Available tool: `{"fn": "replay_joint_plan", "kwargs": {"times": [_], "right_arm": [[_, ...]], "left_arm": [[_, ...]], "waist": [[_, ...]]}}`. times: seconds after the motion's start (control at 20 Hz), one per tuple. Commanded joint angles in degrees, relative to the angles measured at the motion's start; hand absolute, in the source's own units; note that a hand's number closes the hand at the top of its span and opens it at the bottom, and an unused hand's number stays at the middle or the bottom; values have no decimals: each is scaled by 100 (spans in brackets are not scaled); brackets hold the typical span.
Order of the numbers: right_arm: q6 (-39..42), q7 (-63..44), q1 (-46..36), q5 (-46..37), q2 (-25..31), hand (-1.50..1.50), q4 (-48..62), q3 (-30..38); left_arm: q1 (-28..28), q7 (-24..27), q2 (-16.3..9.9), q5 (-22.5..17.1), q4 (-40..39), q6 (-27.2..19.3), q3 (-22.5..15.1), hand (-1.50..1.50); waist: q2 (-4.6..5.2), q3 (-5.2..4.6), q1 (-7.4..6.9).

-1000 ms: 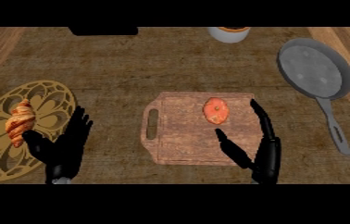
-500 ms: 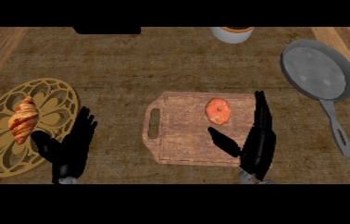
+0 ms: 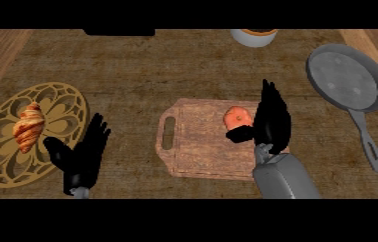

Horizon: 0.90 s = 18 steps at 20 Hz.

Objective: Pick the squash from the cutting board and place it in the pan

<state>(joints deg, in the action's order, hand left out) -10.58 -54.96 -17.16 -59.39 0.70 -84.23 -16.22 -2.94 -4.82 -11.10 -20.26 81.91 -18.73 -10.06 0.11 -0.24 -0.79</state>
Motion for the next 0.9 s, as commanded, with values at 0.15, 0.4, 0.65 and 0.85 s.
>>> {"fn": "replay_joint_plan", "kwargs": {"times": [0.15, 0.4, 0.65, 0.85], "right_arm": [[1581, -878, -1609, 407, -68, -150, 636, 560], [2653, -940, -1522, 937, 106, -150, 828, 842], [2798, -1084, -1519, 1425, -68, -150, 1267, 653], [2740, -751, -1044, 1440, 14, -150, 915, 772]], "left_arm": [[24, 1, 74, 45, -64, 65, 66, 0], [9, 45, 124, 63, -185, 37, 106, 0], [23, 29, 148, 122, -41, 3, 141, 0], [85, -165, 191, 155, 0, 79, 197, 0]], "waist": [[-4, 22, 26], [-14, 20, 84], [-10, 22, 42], [-17, 24, 80]]}}
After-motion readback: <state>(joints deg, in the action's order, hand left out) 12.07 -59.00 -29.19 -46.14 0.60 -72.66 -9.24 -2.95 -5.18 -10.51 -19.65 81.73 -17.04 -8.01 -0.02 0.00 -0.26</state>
